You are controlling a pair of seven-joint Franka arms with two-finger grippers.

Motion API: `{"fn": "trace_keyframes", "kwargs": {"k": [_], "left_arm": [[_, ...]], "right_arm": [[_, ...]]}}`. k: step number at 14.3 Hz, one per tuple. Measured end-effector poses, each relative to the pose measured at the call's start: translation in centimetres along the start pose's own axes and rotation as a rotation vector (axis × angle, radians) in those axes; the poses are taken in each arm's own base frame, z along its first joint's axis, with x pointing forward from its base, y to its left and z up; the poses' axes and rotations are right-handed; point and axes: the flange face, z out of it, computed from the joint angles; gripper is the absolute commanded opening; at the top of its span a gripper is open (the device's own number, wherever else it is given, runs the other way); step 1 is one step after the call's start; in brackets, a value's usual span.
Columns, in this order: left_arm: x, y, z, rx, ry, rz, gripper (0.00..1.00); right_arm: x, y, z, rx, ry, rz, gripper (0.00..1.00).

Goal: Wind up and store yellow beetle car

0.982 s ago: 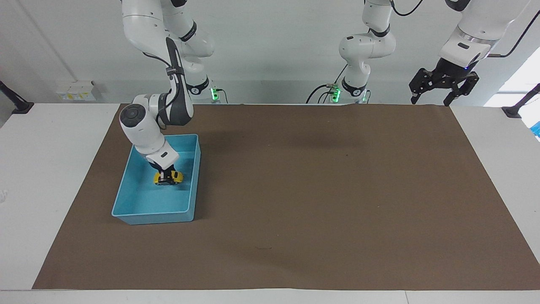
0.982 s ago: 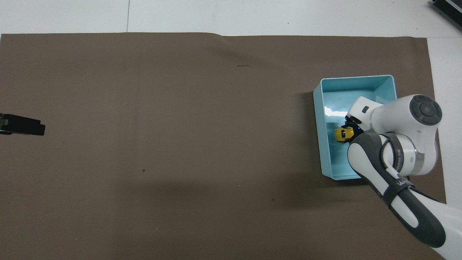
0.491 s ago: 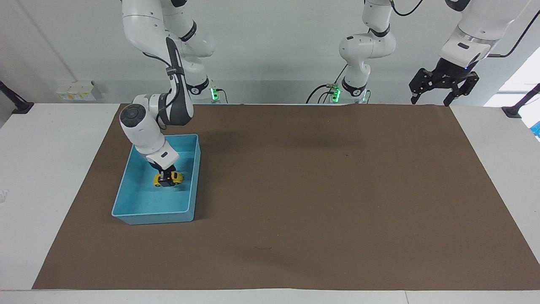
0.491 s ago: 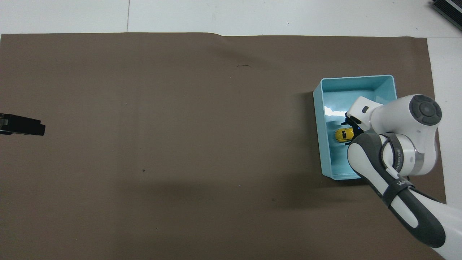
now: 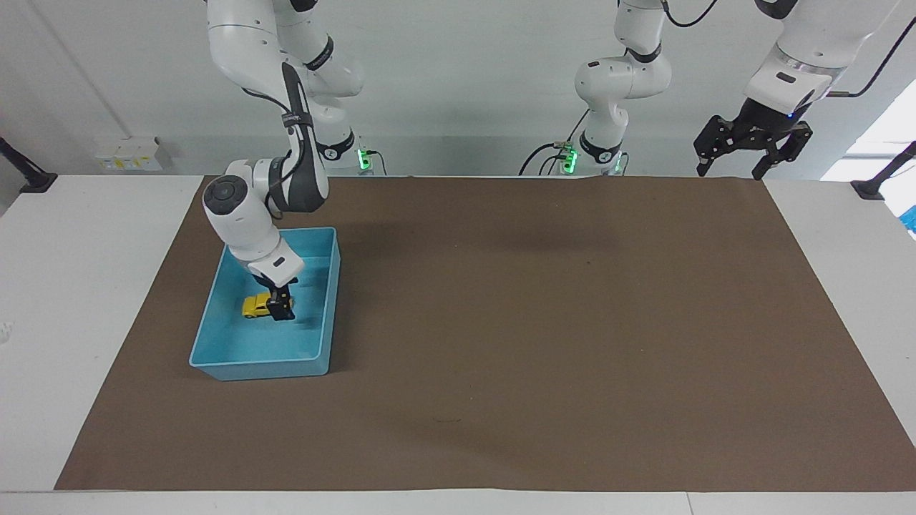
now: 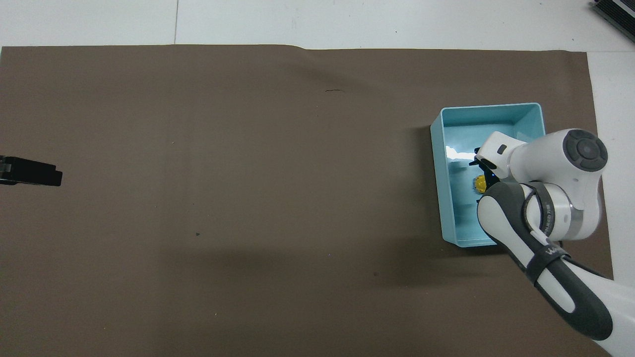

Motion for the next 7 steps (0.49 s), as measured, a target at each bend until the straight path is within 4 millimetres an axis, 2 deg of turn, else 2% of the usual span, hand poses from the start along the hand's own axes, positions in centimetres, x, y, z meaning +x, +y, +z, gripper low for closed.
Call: {"fn": "trace_keyframes", "kwargs": {"k": [3,7], "left_arm": [[0.0,0.0,0.0,0.000,0.000,0.000,1.00],[0.0,0.0,0.0,0.000,0.000,0.000,1.00]], "right_arm": [[0.2,0.5,-1.0,-0.003,0.000,-0.004,1.00],[0.7,1.3,-3.5,0.012,0.000,-0.014,1.00]]}}
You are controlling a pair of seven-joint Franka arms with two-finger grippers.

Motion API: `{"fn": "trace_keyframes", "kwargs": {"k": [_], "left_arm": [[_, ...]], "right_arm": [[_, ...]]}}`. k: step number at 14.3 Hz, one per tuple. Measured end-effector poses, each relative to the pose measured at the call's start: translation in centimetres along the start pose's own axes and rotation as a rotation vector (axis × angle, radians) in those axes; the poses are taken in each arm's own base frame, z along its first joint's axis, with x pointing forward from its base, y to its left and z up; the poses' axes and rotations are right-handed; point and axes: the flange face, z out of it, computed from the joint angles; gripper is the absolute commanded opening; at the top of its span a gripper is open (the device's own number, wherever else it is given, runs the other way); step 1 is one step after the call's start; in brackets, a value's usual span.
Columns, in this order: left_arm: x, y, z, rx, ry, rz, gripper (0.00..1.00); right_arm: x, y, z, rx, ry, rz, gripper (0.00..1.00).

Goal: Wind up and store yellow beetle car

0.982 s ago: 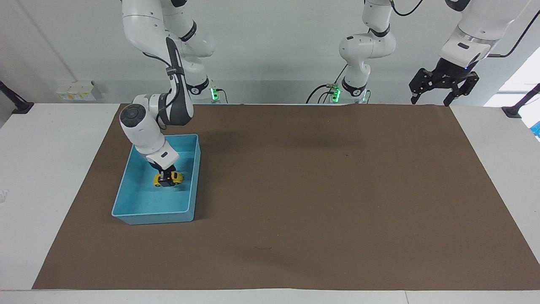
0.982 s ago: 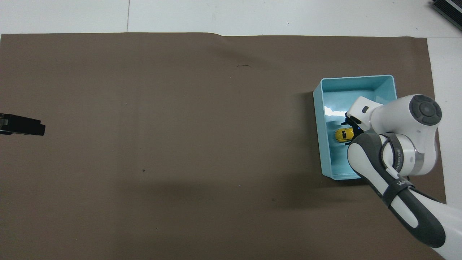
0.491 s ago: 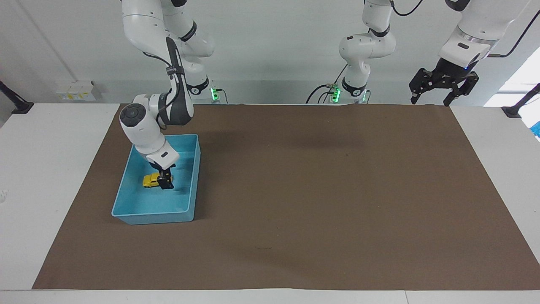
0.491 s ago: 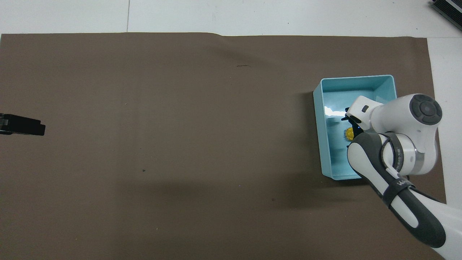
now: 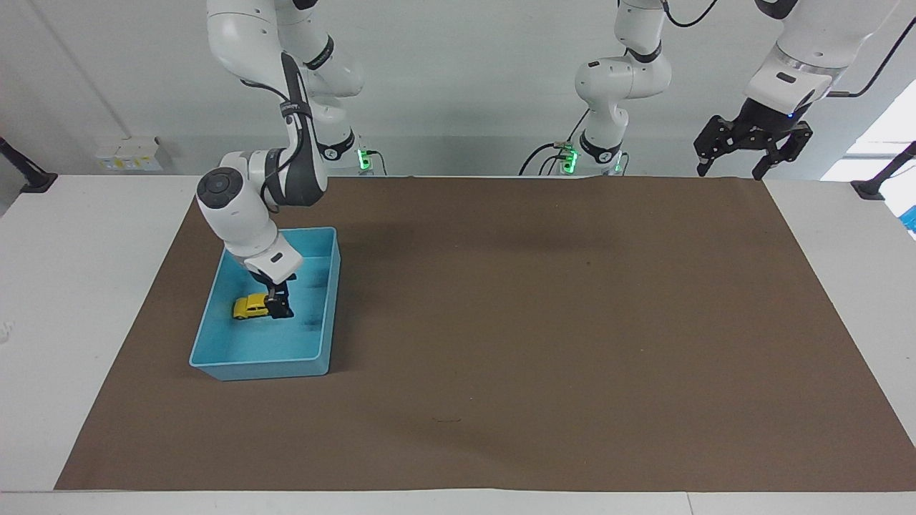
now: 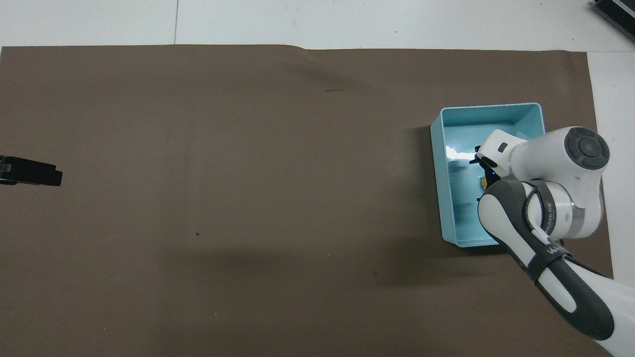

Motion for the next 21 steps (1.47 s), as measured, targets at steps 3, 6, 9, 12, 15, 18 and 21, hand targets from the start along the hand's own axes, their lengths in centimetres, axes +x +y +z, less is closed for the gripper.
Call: {"fn": "trace_keyframes", "kwargs": {"k": [3,6,9,12,15,18,21], "left_arm": [[0.0,0.0,0.0,0.000,0.000,0.000,1.00],[0.0,0.0,0.0,0.000,0.000,0.000,1.00],[0.0,0.0,0.0,0.000,0.000,0.000,1.00],[0.0,0.0,0.0,0.000,0.000,0.000,1.00],[0.0,0.0,0.0,0.000,0.000,0.000,1.00],[0.0,0.0,0.0,0.000,0.000,0.000,1.00],[0.0,0.0,0.0,0.000,0.000,0.000,1.00]], "right_arm": [[0.1,0.4,-1.1,0.002,-0.001,-0.003,1.00],[0.1,0.7,-2.8,0.012,-0.001,-0.002,1.00],[0.0,1.2,-4.9,0.005,-0.004,-0.001,1.00],[0.0,1.2,-6.4,0.006,0.001,0.006,1.00],[-0.2,1.2,-8.0,-0.001,0.016,0.022,1.00],[-0.4,1.3,-8.7,-0.013,0.035,0.036,1.00],[-0.4,1.3,-10.0,-0.005,0.040,0.038,1.00]]}}
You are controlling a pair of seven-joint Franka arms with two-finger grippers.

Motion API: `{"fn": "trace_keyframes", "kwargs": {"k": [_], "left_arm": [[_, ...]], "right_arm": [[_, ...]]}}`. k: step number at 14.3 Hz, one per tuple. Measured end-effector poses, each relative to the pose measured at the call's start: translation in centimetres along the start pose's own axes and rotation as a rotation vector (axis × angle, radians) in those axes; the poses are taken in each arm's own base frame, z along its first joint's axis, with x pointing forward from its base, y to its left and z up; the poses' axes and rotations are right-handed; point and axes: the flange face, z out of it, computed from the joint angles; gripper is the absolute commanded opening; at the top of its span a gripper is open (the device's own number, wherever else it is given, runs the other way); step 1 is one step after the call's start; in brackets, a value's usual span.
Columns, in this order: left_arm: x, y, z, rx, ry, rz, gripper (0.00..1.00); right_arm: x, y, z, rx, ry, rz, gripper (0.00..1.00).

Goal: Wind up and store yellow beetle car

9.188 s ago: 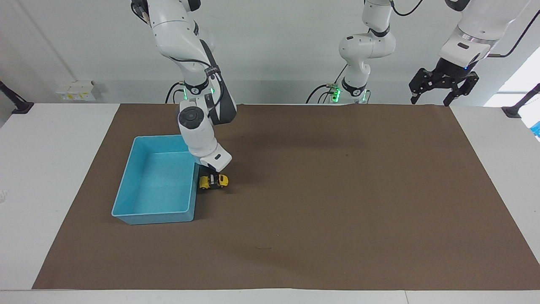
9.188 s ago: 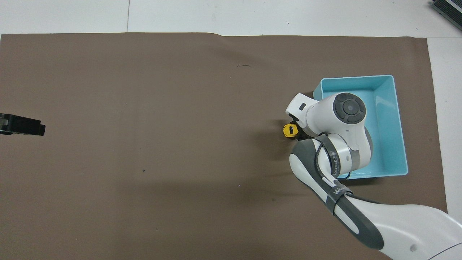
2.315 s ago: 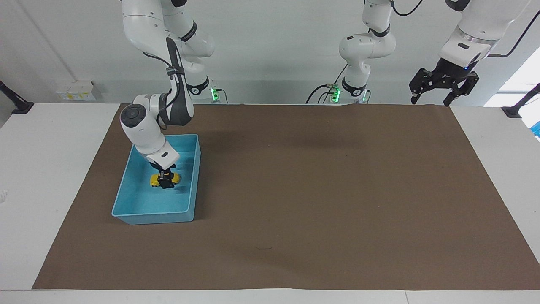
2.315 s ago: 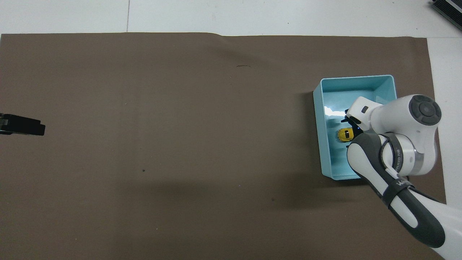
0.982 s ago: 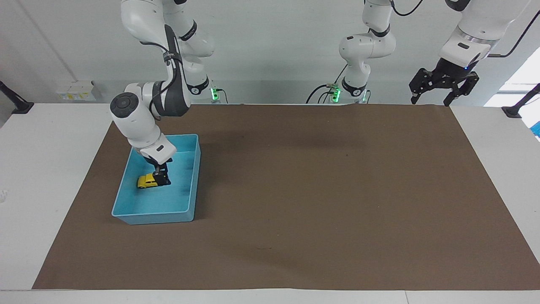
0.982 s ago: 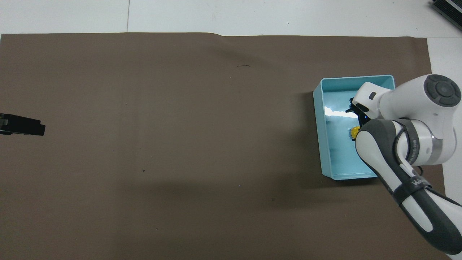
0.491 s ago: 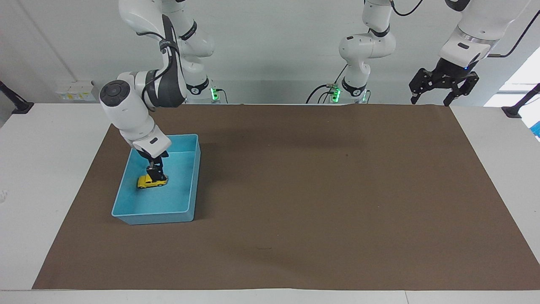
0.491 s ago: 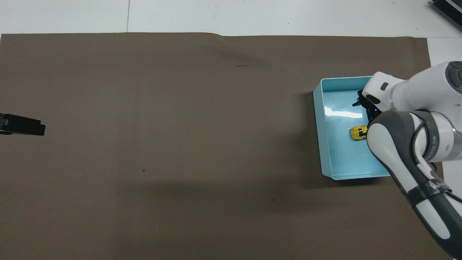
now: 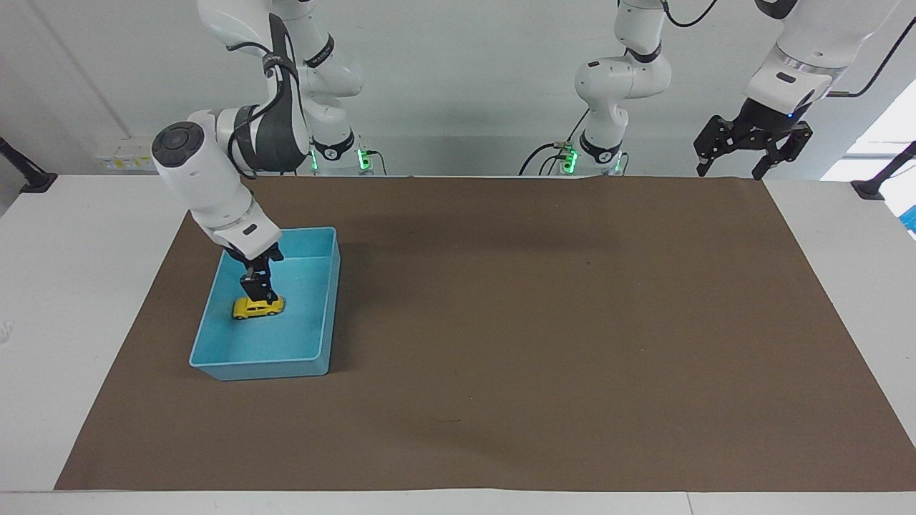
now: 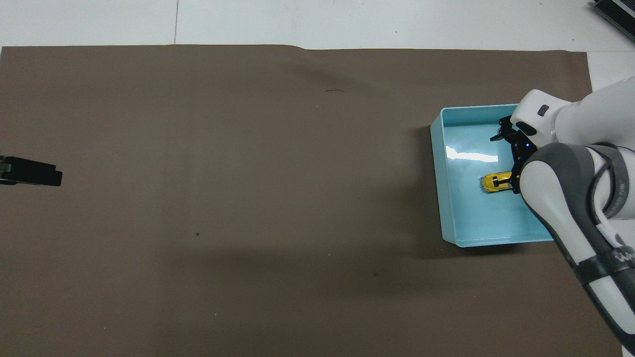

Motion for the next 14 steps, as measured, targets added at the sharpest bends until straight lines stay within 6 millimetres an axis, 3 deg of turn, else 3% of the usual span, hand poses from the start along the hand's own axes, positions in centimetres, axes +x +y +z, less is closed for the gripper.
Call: {"fn": "trace_keyframes", "kwargs": {"k": [7,14], "left_arm": [[0.0,0.0,0.0,0.000,0.000,0.000,1.00],[0.0,0.0,0.0,0.000,0.000,0.000,1.00]], "right_arm": [[0.3,-2.0,-6.7,-0.063,-0.020,0.003,1.00],[0.4,-2.1,-7.9,-0.084,-0.024,0.003,1.00]]}}
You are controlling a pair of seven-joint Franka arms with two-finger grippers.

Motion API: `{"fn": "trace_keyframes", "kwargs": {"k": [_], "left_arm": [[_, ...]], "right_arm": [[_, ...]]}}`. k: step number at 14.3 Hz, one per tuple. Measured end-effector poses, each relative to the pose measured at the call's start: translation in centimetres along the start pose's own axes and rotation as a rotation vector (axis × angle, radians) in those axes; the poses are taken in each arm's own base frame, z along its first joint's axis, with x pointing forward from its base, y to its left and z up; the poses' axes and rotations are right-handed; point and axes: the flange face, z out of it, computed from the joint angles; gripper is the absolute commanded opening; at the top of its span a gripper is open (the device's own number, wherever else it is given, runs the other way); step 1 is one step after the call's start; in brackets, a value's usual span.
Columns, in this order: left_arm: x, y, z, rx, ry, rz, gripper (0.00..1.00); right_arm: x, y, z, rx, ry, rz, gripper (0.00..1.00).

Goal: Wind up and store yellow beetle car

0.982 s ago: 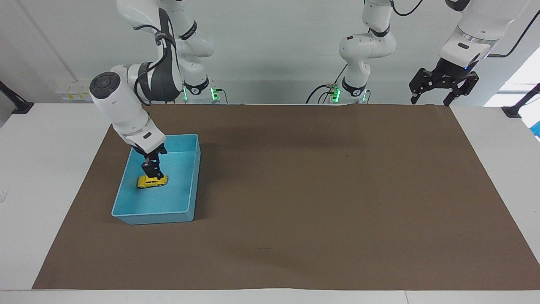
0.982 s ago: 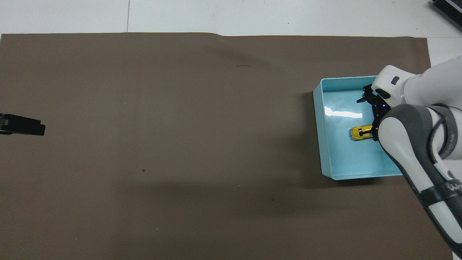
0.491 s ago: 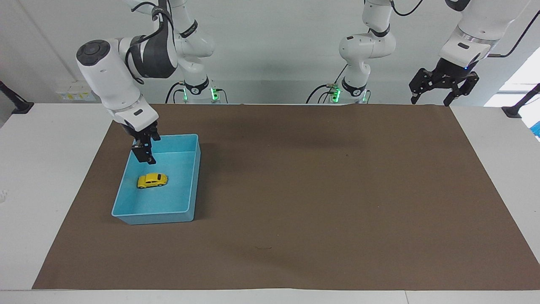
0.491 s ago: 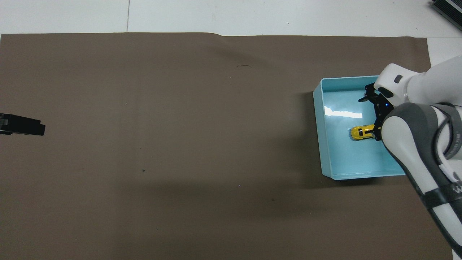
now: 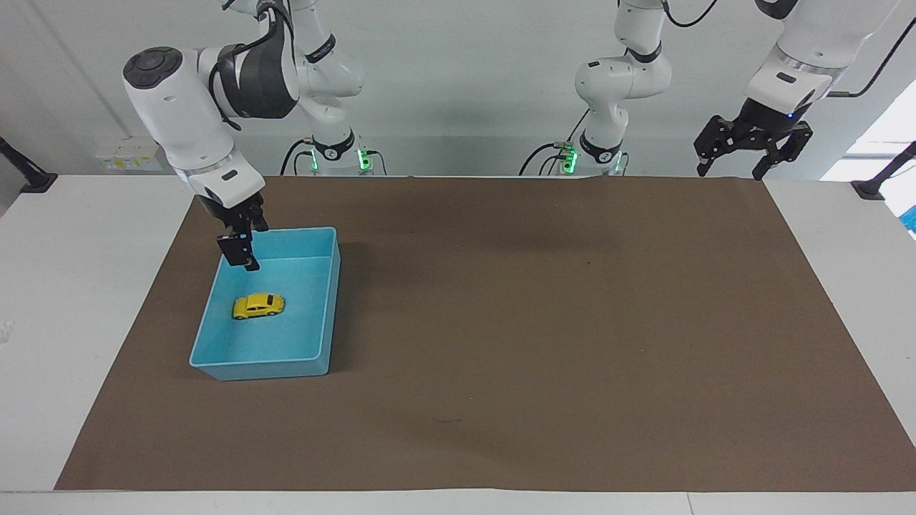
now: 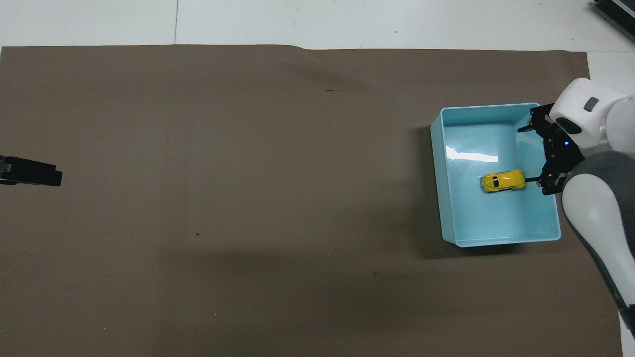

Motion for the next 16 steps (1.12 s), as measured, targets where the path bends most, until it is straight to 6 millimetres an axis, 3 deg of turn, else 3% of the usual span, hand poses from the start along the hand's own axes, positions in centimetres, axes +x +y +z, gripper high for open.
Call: {"fn": "trace_keyframes", "kwargs": {"k": [4,10,16], "left_arm": [[0.0,0.0,0.0,0.000,0.000,0.000,1.00],[0.0,0.0,0.0,0.000,0.000,0.000,1.00],[0.0,0.0,0.0,0.000,0.000,0.000,1.00]], "right_arm": [[0.0,0.3,-1.0,-0.029,-0.003,0.000,1.00],[3.6,0.6,-4.3,-0.090,0.006,0.183,1.00],[2.6,0.0,-5.7,-0.097,0.007,0.306,1.00]]}}
